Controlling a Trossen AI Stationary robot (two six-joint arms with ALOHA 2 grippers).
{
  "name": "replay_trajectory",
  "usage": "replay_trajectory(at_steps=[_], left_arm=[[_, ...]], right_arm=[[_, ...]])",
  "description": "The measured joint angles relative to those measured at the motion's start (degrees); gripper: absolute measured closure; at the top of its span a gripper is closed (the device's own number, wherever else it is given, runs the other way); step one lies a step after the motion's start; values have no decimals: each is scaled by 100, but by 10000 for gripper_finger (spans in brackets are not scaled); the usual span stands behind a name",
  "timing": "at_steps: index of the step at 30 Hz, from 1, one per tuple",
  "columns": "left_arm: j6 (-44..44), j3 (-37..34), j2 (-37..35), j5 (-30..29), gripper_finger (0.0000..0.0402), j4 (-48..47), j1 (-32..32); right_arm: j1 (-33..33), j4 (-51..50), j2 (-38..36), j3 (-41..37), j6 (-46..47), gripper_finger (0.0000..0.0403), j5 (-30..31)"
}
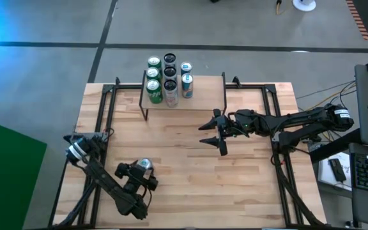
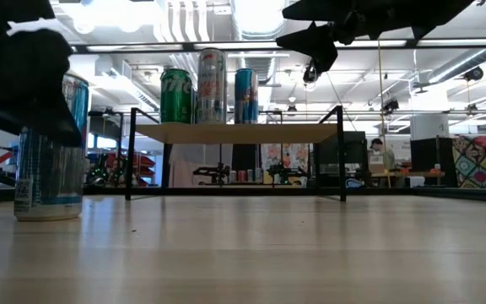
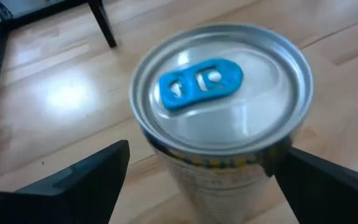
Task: Place canned beverage on shelf
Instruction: Put the blue soda can on the shelf aligned with other blue soda cans
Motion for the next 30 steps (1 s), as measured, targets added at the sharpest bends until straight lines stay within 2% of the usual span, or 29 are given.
replay_trajectory(at_steps=[4,11,14,16,20,21,25,30], left_arm=[[-38,29,219,-154,66,-7,2],[-70,-11,253,-599,159,83,4],[286,-15,215,-958,187,105,-6],[765,-13,179,-1193,187,216,-9],[2111,-15,92,-1644,184,827,-11],[2501,-15,52,-1786,179,1036,-11],[3878,-48,-133,-2196,170,2015,-11],[4795,-328,-358,-2195,171,3127,-11]], right_arm=[[0,5,-2,0,-14,154,-1],[0,11,-2,-16,-10,154,-3],[23,4,-2,-53,-13,154,-15],[72,15,-2,-96,-127,154,-205],[300,84,158,-297,-542,154,-1626],[413,182,188,-379,-579,154,-1806],[884,935,216,-752,-993,154,-1658],[1240,1802,315,-1130,-1306,152,-1366]])
